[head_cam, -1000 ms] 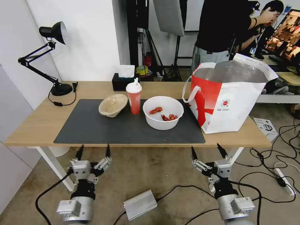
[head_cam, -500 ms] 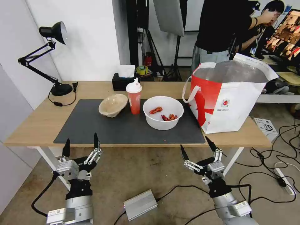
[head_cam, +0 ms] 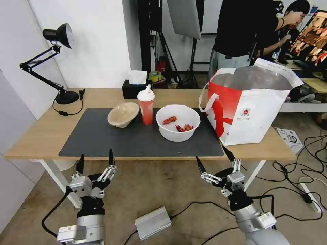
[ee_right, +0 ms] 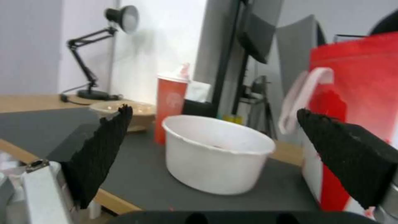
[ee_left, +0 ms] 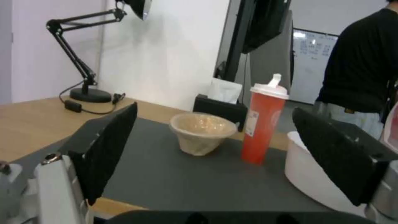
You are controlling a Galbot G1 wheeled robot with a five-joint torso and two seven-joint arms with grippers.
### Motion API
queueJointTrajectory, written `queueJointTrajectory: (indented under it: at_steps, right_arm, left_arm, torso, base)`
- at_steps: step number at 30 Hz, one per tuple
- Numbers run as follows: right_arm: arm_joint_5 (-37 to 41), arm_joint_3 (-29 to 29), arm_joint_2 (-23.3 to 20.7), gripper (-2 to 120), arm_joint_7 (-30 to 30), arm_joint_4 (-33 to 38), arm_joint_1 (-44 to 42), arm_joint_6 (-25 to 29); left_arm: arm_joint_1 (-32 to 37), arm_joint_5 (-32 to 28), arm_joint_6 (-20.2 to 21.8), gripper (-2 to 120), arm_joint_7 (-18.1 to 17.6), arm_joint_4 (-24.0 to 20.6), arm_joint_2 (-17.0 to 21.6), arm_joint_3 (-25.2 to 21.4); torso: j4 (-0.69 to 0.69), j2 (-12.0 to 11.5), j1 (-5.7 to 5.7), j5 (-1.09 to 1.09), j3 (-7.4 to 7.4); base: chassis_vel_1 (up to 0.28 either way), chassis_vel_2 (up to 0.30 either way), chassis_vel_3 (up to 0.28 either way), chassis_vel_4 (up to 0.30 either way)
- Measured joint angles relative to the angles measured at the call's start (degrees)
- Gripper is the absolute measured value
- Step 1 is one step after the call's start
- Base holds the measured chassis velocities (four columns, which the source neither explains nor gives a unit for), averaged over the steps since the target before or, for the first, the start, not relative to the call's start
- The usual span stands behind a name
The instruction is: Pick up the trash from the table and place it into the takeout bag.
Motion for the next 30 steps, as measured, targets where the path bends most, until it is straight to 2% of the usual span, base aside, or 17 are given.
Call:
queueJointTrajectory:
  at_steps: [8, 14, 17, 21, 30]
  right_arm:
    - [6.02, -0.01, -9.55, 100, -1.98, 1.09, 4.28, -2.86]
    - [8.35, -0.46, -12.89, 100, -2.6, 0.95, 7.07, -3.98]
    - [10.88, -1.3, -16.39, 100, -3.69, 0.0, 11.06, -4.67]
    - [13.32, -2.3, -18.85, 100, -4.24, -0.71, 14.1, -5.24]
    - [18.14, -9.27, -23.07, 100, -6.76, -5.1, 23.79, -5.62]
  left_arm:
    - [0.55, -0.31, 0.34, 100, 0.55, 0.09, 0.0, -0.21]
    - [0.85, -0.26, 0.34, 100, 0.57, 0.07, -0.26, -0.3]
    - [1.07, -0.09, 0.32, 100, 0.58, 0.0, -0.39, -0.46]
    - [1.19, -0.03, 0.27, 100, 0.6, -0.04, -0.41, -0.53]
    - [1.26, 0.05, 0.12, 100, 0.76, -0.07, -0.42, -0.69]
  torso:
    - [0.0, 0.0, 0.0, 0.0, 0.0]
    - [0.0, 0.0, 0.0, 0.0, 0.0]
    - [0.01, 0.0, 0.0, 0.0, 0.0]
    - [0.0, 0.0, 0.0, -0.01, 0.0]
    - [0.0, 0.0, 0.0, -0.01, 0.0]
  base:
    - [0.0, 0.0, 0.0, 0.0]
    - [0.0, 0.0, 0.0, 0.0]
    - [0.0, 0.0, 0.0, 0.0]
    - [0.0, 0.0, 0.0, 0.0]
    - [0.0, 0.0, 0.0, 0.0]
